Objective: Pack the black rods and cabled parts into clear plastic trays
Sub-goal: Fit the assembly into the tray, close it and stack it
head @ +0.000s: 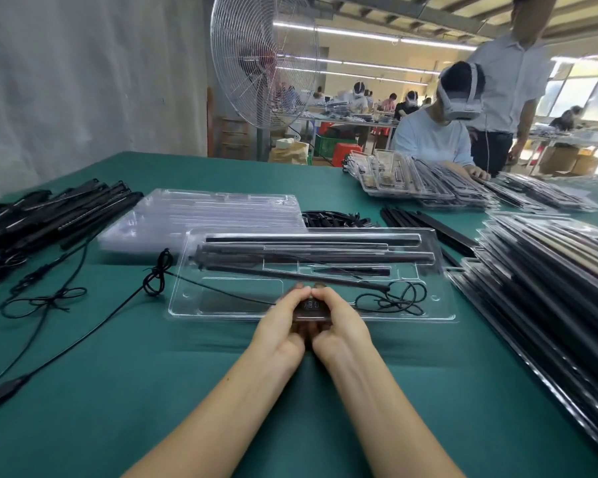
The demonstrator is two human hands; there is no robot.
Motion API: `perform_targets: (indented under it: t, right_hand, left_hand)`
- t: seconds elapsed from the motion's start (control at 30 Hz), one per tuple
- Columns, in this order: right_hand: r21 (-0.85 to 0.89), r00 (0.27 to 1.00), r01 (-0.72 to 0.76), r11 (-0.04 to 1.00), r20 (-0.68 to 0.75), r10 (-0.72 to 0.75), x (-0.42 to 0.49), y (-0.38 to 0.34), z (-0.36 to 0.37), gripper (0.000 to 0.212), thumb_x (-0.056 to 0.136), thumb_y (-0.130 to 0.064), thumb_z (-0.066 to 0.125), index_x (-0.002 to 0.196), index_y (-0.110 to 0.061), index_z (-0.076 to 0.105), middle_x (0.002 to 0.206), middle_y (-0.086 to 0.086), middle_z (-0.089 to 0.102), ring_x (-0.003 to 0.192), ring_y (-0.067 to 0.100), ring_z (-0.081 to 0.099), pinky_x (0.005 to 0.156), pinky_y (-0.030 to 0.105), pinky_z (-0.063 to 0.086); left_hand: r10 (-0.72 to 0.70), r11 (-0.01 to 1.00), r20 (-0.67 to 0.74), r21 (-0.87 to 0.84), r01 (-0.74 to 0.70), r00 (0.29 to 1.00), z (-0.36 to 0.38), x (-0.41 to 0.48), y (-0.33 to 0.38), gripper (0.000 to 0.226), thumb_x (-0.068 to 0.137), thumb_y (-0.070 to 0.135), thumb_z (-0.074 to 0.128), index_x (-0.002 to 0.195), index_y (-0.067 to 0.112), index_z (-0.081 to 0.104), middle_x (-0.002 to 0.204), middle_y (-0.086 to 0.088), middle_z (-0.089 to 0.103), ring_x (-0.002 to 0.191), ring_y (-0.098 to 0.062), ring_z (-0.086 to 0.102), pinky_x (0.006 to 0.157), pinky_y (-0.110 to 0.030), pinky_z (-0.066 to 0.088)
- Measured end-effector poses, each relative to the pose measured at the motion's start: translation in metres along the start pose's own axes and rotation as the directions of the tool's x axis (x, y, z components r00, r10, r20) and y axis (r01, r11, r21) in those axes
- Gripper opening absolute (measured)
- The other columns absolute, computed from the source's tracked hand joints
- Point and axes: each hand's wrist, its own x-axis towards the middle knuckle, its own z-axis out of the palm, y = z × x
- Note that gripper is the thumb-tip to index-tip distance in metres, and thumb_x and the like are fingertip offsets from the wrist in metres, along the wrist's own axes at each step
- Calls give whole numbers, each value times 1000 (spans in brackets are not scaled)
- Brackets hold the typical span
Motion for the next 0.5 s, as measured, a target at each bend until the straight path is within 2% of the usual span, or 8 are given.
perform_targets:
  t: [0.07, 0.13, 0.23, 0.33, 0.37, 0.43, 0.5]
  right_hand:
    - [-1, 997, 61, 998, -52, -61, -1, 3, 0, 17, 77, 12, 61, 70, -2, 55, 66, 13, 57, 50, 23, 56, 45, 26, 51]
    - [-2, 991, 102, 995, -86, -102, -3, 3, 0, 20, 76, 12, 63, 67, -4, 55, 62, 11, 56, 42, 18, 54, 33, 16, 42]
    - [-29, 991, 112, 993, -73, -114, -4, 3, -1, 20, 76, 9, 64, 67, -6, 55, 64, 9, 57, 50, 18, 53, 32, 13, 36]
    - [-55, 995, 90, 994, -27, -91, -3, 4, -1, 18, 77, 4, 65, 69, -10, 56, 62, 5, 61, 52, 16, 56, 42, 19, 39]
    - [-59, 997, 80, 995, -18, -81, -2, 4, -1, 17, 78, 2, 65, 71, -11, 57, 61, 4, 63, 52, 14, 57, 44, 20, 38]
    - [-38, 999, 51, 998, -3, -51, -1, 3, -2, 15, 78, 2, 65, 74, -11, 58, 66, 4, 63, 53, 14, 56, 41, 18, 38]
    - [-4, 1000, 29, 1000, 7, -29, 0, 2, -2, 15, 79, 3, 65, 74, -10, 58, 70, 4, 60, 55, 13, 55, 38, 16, 39]
  left_hand:
    - [-4, 1000, 0, 25, 4, 1000, -1, 2, 0, 17, 88, -2, 57, 78, 12, 57, 76, -9, 59, 67, -20, 58, 54, -25, 54]
    - [-8, 1000, 7, 30, 8, 1000, -2, 4, -1, 17, 88, -1, 57, 78, 13, 56, 76, -9, 59, 68, -21, 58, 63, -28, 51]
    - [4, 999, 15, 43, -5, 1000, -4, 7, -1, 15, 87, 1, 59, 80, 14, 58, 77, -9, 62, 67, -20, 60, 66, -27, 49]
    - [44, 998, 30, 34, -45, 999, -8, 7, 1, 8, 86, 9, 63, 79, 13, 60, 69, -6, 64, 52, -14, 64, 48, -19, 51]
    - [61, 997, 39, 38, -63, 997, -8, 7, 1, 9, 86, 15, 64, 78, 12, 61, 66, -5, 64, 51, -13, 64, 47, -18, 51]
    - [67, 997, 70, 35, -70, 995, -8, 6, 4, 20, 87, 29, 64, 79, 11, 61, 70, -6, 63, 60, -17, 64, 60, -26, 55]
    - [49, 998, 113, -42, -45, 992, -6, 6, 8, 30, 88, 37, 61, 91, 6, 60, 85, -12, 60, 75, -24, 61, 78, -36, 53]
